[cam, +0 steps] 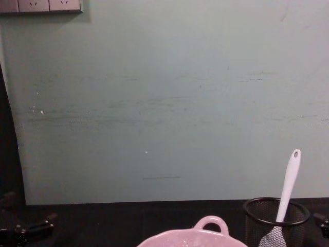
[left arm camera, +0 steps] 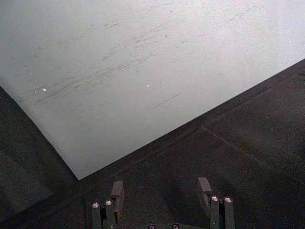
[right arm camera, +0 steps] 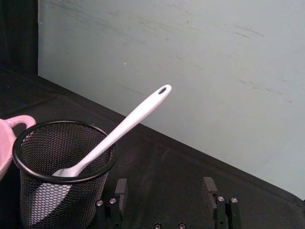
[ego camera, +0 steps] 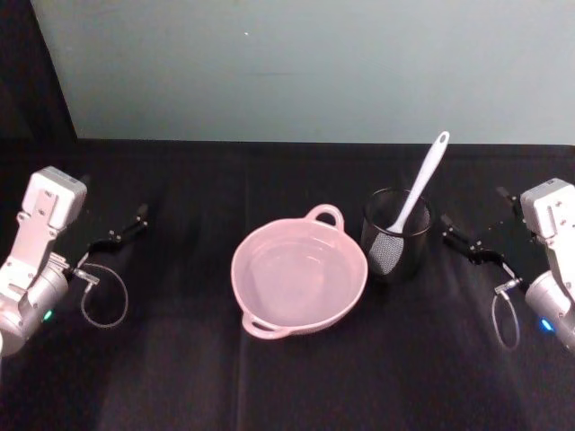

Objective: Use the one hand to pick up the spoon and stir the clear water in the bowl.

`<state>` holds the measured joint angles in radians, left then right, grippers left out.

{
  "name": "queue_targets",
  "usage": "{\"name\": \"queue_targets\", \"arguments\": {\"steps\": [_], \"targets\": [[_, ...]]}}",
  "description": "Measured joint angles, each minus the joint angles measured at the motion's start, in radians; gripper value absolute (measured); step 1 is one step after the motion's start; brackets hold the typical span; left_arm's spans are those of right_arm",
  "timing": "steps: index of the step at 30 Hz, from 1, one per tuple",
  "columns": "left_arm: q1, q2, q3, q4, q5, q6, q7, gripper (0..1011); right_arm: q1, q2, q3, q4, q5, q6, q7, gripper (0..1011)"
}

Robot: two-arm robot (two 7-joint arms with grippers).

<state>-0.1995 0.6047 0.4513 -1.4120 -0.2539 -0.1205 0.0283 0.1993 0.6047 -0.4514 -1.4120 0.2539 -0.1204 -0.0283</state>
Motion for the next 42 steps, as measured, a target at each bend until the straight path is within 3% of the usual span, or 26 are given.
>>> {"name": "queue_targets", "arguments": {"steps": [22,27,30,31,33,34,36,39,42], "targets": [[0.0,0.0,0.0,0.0,0.0,0.0,0.0,1011,0.0,0.0,0.0,0.0,0.0,0.0,0.0,1003],[0.0,0.0,0.0,0.0,0.0,0.0,0.0,1011,-0.017,0.022,0.032,-0.036,0.016,0.041,0.014,1003],[0.0,0.0,0.0,0.0,0.0,0.0,0.0,1011,-0.057,0.048,0.089,-0.099,0.085,0.086,0.042,1003],[0.0,0.0,0.0,0.0,0.0,0.0,0.0,1011,-0.057,0.048,0.089,-0.099,0.085,0.086,0.042,1003],[0.0,0.0,0.0,0.0,0.0,0.0,0.0,1011,-0.083,0.061,0.134,-0.137,0.158,0.107,0.084,1003],[0.0,0.0,0.0,0.0,0.0,0.0,0.0,1011,-0.097,0.066,0.162,-0.158,0.215,0.126,0.118,1003],[0.0,0.0,0.0,0.0,0.0,0.0,0.0,1011,-0.107,0.067,0.188,-0.176,0.269,0.146,0.149,1003],[0.0,0.0,0.0,0.0,0.0,0.0,0.0,1011,-0.11,0.058,0.246,-0.203,0.423,0.245,0.241,1003],[0.0,0.0,0.0,0.0,0.0,0.0,0.0,1011,-0.093,0.04,0.27,-0.2,0.509,0.318,0.285,1003]]}}
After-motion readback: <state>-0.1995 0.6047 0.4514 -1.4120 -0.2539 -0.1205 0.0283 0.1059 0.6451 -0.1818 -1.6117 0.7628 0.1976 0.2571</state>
